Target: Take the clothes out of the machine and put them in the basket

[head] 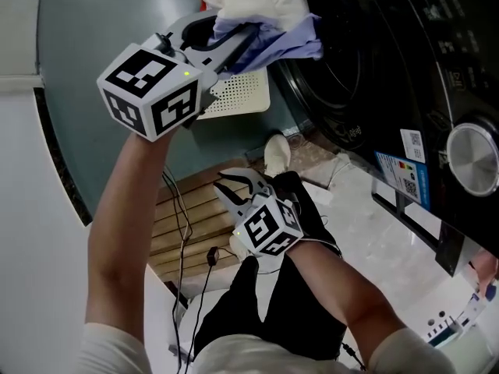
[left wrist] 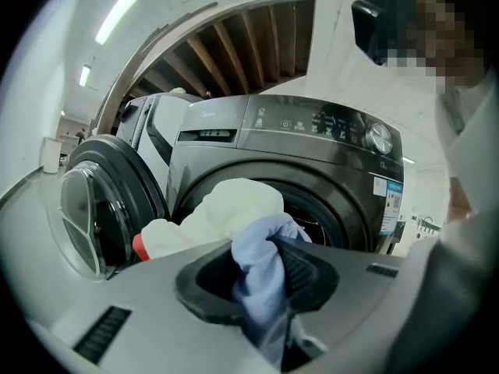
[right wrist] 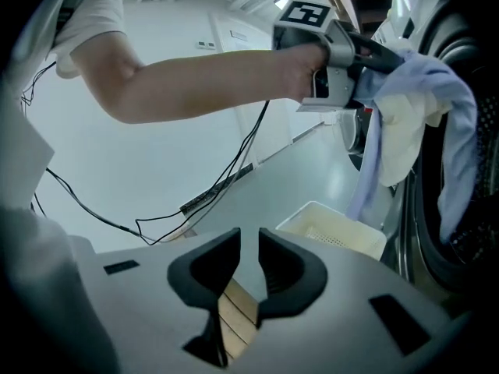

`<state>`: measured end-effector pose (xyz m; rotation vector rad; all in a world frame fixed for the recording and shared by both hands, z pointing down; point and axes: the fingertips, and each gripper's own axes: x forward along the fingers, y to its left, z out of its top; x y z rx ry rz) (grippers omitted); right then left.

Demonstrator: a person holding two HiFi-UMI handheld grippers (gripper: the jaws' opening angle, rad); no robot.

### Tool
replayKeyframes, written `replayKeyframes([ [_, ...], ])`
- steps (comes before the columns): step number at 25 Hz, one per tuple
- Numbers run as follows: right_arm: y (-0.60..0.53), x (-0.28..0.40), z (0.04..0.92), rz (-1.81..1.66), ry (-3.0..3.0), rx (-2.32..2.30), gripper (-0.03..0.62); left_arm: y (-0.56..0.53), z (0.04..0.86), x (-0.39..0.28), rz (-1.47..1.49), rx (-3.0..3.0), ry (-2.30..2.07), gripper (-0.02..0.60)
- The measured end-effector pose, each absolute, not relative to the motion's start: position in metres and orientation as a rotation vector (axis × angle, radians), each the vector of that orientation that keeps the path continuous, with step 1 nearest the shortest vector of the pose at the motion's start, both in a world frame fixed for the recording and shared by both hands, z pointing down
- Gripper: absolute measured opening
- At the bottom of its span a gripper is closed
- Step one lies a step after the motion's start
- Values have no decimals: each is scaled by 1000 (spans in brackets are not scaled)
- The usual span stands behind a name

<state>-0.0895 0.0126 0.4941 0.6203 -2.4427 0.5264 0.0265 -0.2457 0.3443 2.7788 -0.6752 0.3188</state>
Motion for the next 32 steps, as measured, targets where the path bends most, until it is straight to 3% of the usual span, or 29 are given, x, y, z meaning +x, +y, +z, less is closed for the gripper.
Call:
replayKeyframes([
  [16, 28, -106, 495, 494, -2453, 558, 63, -222, 311, -41, 292, 2784, -784, 91],
  [32, 36, -110, 499, 486, -2440, 537, 63, -218, 351, -105, 358, 2721, -925, 92],
])
